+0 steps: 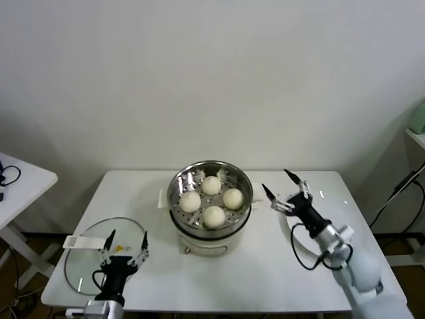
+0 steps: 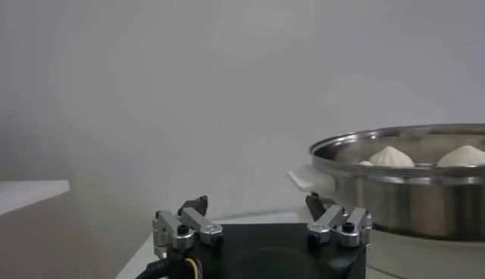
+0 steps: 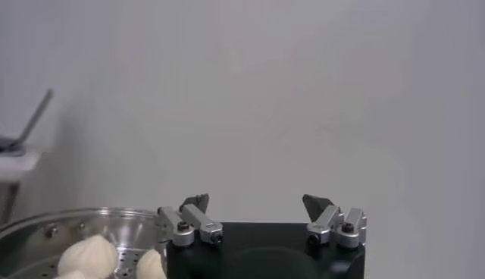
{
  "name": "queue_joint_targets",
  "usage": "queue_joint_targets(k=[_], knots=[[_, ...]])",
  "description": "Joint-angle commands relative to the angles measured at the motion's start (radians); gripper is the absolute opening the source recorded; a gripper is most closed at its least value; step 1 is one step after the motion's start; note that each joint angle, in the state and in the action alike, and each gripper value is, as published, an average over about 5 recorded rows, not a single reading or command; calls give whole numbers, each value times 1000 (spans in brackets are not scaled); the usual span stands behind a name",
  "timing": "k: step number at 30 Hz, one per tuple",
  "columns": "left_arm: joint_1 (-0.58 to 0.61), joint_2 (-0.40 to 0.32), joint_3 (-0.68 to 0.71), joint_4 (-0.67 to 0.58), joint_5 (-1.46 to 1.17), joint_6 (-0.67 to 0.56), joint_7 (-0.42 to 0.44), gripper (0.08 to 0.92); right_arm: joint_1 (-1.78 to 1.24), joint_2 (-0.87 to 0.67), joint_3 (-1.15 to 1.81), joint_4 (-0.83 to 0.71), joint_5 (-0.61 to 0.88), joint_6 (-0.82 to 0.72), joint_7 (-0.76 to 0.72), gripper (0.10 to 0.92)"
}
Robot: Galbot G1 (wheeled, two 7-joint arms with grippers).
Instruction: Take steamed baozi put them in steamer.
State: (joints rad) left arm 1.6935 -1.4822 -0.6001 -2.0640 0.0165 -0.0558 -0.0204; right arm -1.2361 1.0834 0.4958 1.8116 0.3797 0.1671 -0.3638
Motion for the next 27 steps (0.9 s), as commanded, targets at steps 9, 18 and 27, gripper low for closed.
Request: queue_joint_targets(k=[9,18,27], knots=[[7,17,-33,-14,-83,26,30,823,-410,338,289,74,-88,124,21,823],[-7,17,-49,-11,-76,23,34,823,-433,342,274,69,-90,130,9,823],[-24,19,-57,15,-63,10,55,823,-429,340,253,50,-89,144,-2,823]])
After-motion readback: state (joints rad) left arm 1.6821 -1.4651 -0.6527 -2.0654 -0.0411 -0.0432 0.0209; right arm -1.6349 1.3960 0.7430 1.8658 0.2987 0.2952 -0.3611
